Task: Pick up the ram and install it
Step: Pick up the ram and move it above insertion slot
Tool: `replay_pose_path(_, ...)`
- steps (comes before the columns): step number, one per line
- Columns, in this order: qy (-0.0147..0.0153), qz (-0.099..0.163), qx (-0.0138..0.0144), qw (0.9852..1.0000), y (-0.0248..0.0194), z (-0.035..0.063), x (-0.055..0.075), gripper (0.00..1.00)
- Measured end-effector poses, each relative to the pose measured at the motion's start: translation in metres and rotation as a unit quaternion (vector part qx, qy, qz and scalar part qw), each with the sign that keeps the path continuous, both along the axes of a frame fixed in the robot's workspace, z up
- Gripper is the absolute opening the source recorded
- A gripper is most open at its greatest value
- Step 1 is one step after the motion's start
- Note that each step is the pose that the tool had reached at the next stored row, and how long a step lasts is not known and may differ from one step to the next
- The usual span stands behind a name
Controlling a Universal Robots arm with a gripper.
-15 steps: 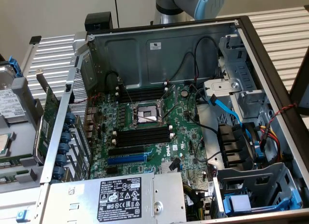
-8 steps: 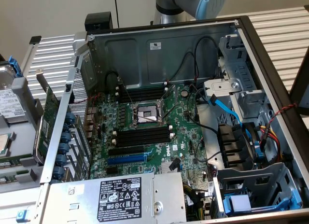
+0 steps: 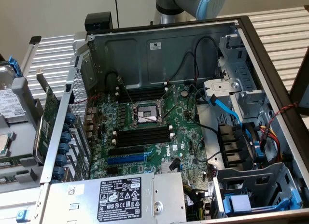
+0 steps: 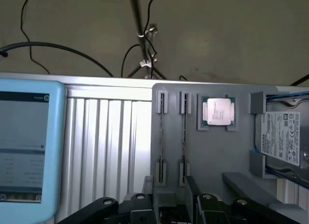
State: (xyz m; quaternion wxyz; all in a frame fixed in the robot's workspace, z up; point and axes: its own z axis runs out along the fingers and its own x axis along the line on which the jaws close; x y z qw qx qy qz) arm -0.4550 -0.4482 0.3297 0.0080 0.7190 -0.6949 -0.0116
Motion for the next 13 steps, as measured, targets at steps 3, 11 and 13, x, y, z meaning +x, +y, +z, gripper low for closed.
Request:
replay_pose_path(3,0.0,0.0,0.0,1.0,0.0012,-0.0055,0.0,0.39)
replay_pose_path(11,0.0,0.002,-0.0014,1.0,0.0095,-0.0199,-0.001,0.39)
replay_pose_path(13,0.0,0.003,-0.002,1.0,0.0127,-0.0233,-0.002,0.39)
